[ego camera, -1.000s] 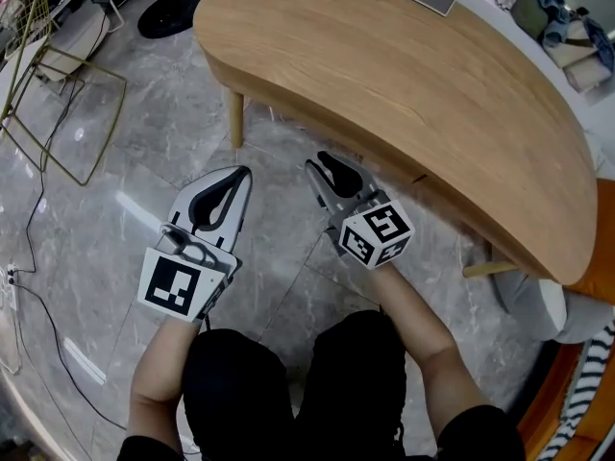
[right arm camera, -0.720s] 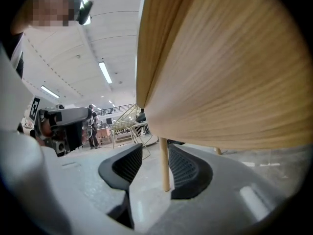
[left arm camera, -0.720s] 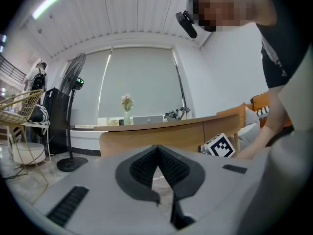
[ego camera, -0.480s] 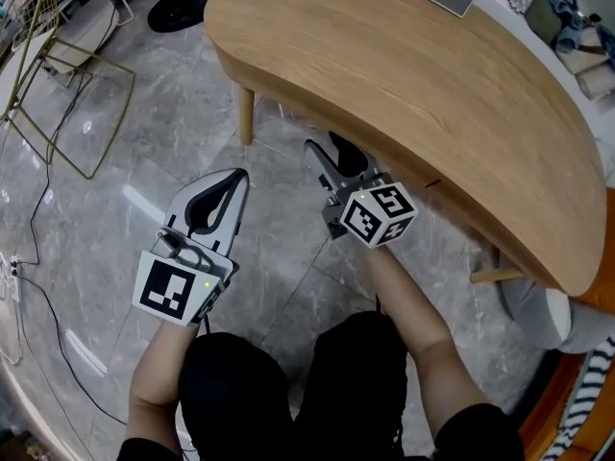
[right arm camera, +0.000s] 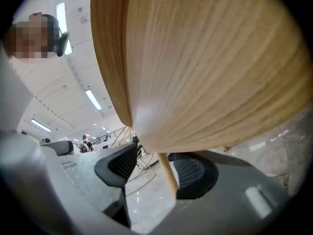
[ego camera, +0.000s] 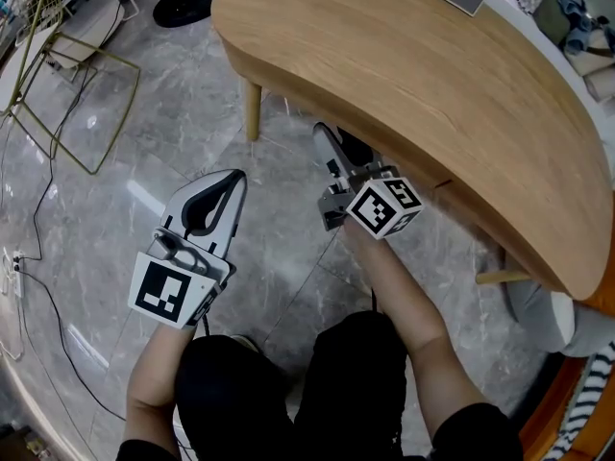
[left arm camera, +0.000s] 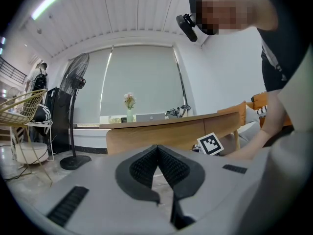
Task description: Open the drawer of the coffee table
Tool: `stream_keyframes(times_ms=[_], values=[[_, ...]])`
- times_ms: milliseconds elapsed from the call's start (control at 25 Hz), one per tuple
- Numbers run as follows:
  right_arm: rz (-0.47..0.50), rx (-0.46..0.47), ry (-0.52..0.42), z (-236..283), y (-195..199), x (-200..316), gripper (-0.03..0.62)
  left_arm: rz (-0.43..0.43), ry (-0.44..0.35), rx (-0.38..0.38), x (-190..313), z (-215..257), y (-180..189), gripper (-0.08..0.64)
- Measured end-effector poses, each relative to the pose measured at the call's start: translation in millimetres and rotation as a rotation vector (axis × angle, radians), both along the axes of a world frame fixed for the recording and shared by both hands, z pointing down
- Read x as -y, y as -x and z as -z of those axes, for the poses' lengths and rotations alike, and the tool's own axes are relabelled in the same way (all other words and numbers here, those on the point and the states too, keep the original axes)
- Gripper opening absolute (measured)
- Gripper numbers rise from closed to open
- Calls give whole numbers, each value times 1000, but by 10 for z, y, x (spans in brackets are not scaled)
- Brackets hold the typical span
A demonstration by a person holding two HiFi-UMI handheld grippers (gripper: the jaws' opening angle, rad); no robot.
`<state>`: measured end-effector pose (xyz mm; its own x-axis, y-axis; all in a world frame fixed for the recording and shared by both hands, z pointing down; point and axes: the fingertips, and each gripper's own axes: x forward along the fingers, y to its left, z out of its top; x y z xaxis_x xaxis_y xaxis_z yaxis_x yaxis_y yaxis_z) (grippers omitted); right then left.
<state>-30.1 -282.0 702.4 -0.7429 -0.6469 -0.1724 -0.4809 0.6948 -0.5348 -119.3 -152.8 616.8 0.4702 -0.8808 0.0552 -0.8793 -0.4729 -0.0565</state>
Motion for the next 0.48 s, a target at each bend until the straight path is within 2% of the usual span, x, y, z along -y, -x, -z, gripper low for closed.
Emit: stream_keyframes(times_ms=[480], values=[[50,124,12,95,31,109,218,-1,12,-6,-20,-23,48,8]])
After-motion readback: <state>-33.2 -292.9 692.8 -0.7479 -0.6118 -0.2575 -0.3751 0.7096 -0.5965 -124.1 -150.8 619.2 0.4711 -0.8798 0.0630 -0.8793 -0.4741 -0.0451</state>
